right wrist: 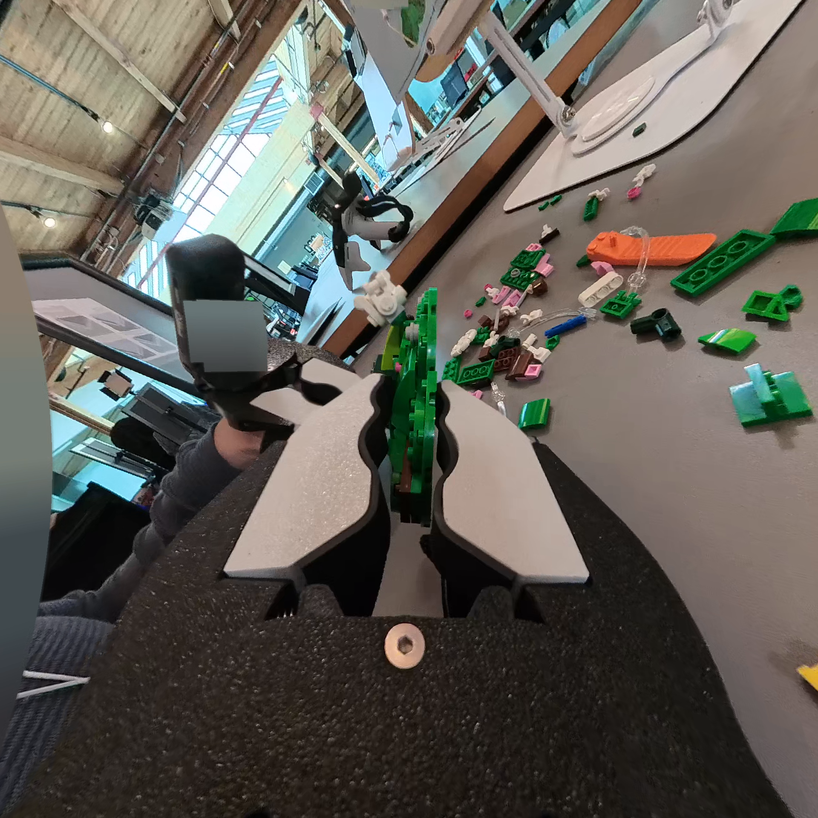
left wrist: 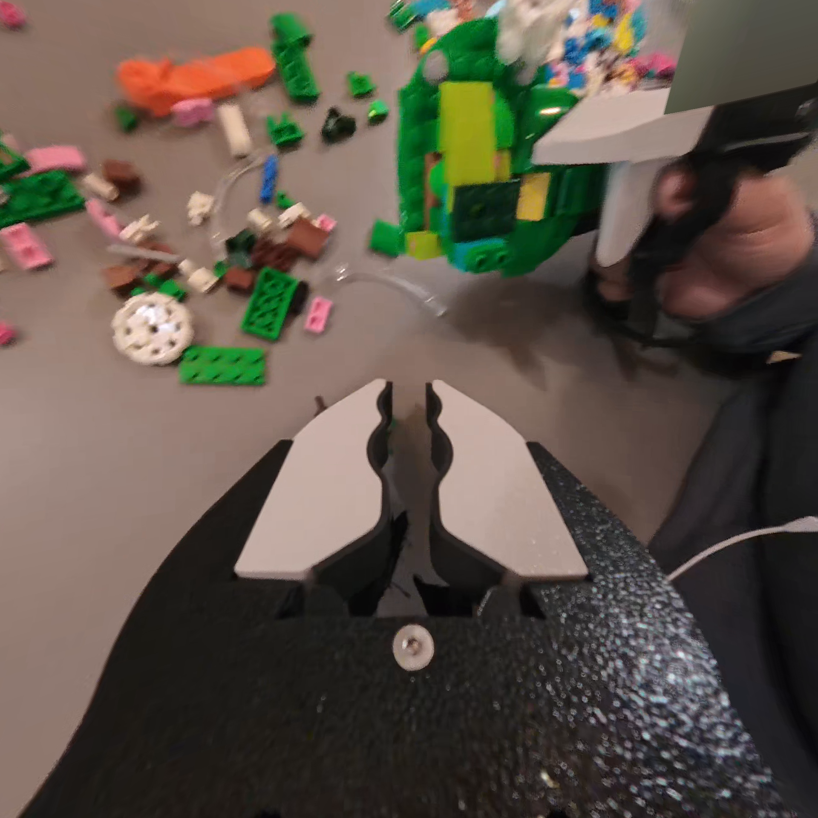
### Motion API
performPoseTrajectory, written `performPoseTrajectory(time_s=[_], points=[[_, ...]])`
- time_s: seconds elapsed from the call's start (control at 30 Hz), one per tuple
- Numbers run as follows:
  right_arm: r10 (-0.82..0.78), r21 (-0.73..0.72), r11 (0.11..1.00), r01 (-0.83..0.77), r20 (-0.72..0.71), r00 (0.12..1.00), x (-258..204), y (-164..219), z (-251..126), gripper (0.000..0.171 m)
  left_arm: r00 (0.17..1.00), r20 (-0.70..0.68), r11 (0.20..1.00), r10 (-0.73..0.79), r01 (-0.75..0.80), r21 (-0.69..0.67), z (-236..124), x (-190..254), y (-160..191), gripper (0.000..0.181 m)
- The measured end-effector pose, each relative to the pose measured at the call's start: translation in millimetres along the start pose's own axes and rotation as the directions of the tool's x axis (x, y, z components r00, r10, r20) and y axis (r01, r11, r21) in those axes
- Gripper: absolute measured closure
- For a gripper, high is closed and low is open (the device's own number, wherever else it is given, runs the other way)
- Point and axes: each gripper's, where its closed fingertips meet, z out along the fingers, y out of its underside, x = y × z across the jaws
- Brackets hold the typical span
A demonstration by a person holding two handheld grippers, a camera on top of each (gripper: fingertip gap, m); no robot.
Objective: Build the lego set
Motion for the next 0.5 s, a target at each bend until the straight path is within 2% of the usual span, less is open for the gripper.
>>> performPoseTrajectory(time_s=[0.07, 0.17, 0.27, 0.37, 0.5], points=[[-0.025, 0.008, 1.000, 0.026, -0.013, 1.000, 2, -5, -5, 0.153, 1.000, -0.005, 0.999, 0.027, -0.026, 0.019, 0, 4, -3, 0.171], [-0.066, 0.003, 0.998, 0.066, -0.028, 0.997, 3, -10, -10, 0.154, 0.995, 0.068, 0.998, 0.070, -0.070, -0.009, -7, -10, 3, 0.176], [-0.086, 0.001, 0.996, 0.086, -0.030, 0.996, 3, -13, -12, 0.154, 0.982, 0.112, 0.988, 0.151, -0.149, -0.032, -18, -23, 6, 0.173], [-0.080, -0.013, 0.997, 0.080, -0.016, 0.997, 2, -11, -9, 0.154, 0.963, 0.064, 0.965, 0.261, -0.261, -0.019, -20, -25, 3, 0.165], [-0.076, -0.029, 0.997, 0.076, -0.006, 0.997, 1, -7, -6, 0.153, 0.947, 0.007, 0.947, 0.321, -0.321, -0.009, -19, -34, 4, 0.159]])
